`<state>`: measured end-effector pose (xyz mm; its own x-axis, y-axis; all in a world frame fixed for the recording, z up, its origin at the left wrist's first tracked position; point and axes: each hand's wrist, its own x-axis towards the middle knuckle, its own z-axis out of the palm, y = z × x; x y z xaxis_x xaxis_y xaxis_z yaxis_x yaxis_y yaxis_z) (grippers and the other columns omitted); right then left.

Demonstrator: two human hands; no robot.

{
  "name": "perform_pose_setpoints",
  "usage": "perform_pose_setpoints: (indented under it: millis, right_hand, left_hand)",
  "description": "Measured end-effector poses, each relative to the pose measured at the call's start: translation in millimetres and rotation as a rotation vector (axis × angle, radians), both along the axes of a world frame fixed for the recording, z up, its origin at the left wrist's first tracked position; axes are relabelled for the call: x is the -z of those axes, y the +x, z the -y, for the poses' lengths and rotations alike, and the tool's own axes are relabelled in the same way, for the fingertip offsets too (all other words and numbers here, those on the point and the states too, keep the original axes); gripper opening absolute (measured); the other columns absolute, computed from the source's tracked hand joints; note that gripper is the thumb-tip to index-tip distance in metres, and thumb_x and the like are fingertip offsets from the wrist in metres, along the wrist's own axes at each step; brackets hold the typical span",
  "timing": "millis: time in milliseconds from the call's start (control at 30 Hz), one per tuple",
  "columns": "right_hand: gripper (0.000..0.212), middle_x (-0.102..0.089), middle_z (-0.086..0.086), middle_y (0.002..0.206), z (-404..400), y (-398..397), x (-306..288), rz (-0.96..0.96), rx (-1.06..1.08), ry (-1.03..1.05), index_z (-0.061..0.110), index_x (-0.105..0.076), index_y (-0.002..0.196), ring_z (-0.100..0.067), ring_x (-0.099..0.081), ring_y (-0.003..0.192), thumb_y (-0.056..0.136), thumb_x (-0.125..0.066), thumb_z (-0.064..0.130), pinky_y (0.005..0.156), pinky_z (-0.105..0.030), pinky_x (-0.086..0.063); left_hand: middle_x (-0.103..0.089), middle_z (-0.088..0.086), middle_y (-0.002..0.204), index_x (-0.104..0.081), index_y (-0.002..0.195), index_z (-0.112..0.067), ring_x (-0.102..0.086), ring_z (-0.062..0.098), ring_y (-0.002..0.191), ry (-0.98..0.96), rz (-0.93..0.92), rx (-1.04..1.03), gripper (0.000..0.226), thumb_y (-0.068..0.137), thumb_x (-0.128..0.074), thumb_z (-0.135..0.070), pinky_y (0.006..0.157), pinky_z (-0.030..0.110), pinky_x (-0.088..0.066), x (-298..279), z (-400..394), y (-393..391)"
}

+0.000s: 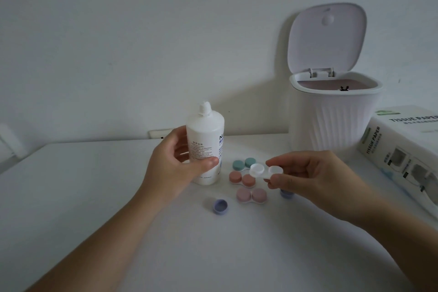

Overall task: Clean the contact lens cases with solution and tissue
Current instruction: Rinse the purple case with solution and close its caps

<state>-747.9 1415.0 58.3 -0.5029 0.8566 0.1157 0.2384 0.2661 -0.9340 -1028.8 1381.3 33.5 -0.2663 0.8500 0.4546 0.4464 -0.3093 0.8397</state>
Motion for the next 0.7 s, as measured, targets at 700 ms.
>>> perform_pose_setpoints:
  millis: [700]
  right_hand:
    - [0.033,-0.08,-0.002,0.09,13.0,3.2,-5.3,-0.221,-0.096,0.088,0.033,-0.079,0.095,-0.025,-0.077,0.086,0.063,-0.079,0.041,0.081,-0.047,-0.06]
  left_hand:
    - [-0.064,-0.031,0.124,-0.063,0.128,-0.034,-0.056,-0.011,0.118,0.149,-0.517,-0.011,0.075,0.062,-0.095,-0.02,0.093,0.0,-0.034,-10.8,18.0,-2.7]
